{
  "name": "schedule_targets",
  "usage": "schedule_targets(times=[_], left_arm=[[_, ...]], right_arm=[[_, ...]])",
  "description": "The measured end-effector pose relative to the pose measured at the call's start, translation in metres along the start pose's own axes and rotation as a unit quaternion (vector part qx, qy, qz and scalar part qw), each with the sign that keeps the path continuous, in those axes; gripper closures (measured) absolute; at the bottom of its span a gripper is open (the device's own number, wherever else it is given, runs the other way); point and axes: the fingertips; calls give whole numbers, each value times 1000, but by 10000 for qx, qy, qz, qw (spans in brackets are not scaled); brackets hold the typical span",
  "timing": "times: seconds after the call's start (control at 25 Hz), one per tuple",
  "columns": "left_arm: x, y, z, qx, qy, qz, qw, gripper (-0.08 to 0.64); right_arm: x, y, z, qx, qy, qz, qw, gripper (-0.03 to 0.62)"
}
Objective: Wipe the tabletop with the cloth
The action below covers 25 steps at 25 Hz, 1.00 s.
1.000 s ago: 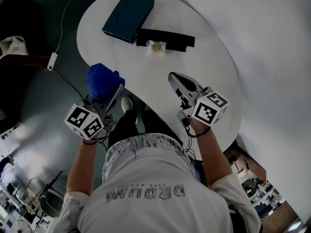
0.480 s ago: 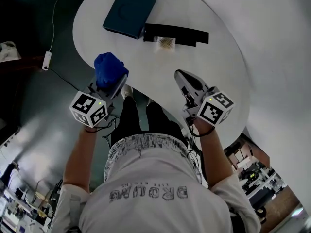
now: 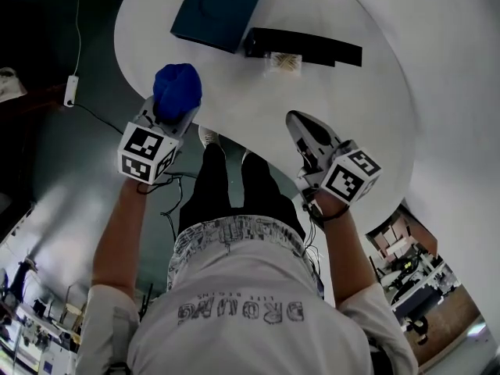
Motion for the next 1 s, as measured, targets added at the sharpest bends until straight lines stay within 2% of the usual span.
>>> schedule_targets(times=[0.2, 0.36, 0.56, 0.84, 1.0], left_arm=[[-29, -11, -5, -651, 62, 463, 9968, 403], [-33, -23, 2, -996, 115, 924, 9907, 403], [-52, -39, 1, -967, 89, 1148, 9886, 403], [-64, -45, -4, -1007, 122, 1114, 9886, 405], [-70, -41, -17, -1104, 14, 1109, 9877, 405]], right_arm=[[5, -8, -24, -148, -78, 2, 9999, 586], [-2, -13, -16, -209, -90, 24, 9997, 586], [5, -12, -31, -297, -147, 1, 9995, 586], [15, -17, -46, -465, -234, -58, 9986, 584], [19, -19, -47, -519, -234, -101, 9983, 586]])
Point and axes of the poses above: the fingertips, and each gripper's own axes: x backward along the fingers, z to its left, y out of its top
